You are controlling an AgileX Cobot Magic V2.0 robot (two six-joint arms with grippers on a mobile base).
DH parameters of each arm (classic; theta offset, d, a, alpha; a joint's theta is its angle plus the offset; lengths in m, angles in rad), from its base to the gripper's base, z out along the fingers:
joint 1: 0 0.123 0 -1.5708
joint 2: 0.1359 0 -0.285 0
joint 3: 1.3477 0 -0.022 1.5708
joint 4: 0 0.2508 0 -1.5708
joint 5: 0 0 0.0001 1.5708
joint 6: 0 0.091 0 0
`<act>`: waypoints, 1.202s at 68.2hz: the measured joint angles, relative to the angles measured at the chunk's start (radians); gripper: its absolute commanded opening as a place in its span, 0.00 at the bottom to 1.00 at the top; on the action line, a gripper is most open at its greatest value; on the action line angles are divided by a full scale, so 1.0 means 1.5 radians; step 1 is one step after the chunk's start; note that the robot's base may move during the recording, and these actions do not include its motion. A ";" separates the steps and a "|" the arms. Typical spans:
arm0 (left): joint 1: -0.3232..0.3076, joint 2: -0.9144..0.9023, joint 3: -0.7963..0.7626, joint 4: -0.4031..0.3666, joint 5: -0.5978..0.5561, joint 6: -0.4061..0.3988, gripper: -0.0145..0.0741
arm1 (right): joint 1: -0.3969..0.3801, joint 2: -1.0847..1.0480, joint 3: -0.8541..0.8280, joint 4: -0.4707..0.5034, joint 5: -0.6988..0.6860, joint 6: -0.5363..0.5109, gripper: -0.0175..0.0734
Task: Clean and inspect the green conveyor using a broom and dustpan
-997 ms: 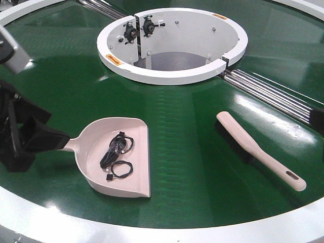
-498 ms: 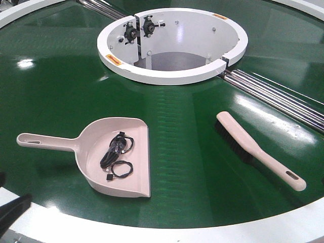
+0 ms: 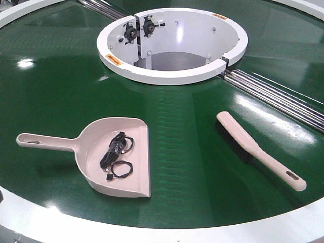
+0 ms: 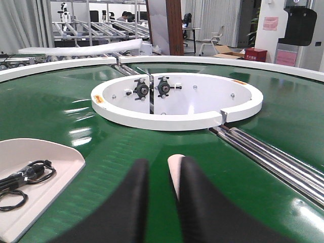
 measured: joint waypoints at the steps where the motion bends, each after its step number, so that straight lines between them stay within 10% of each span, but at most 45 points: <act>1: 0.000 0.000 0.000 0.000 0.000 0.000 0.15 | 0.000 0.000 0.000 0.000 0.000 0.000 0.18; 54: 0.000 0.000 0.019 0.006 -0.070 -0.010 0.16 | 0.000 0.000 0.000 0.007 0.000 0.001 0.18; 70: 0.042 -0.064 0.147 0.260 -0.198 -0.270 0.16 | 0.000 0.000 0.000 0.008 0.001 0.001 0.18; 82: 0.123 -0.139 0.175 0.299 -0.189 -0.316 0.16 | 0.000 0.001 0.000 0.008 0.001 0.001 0.18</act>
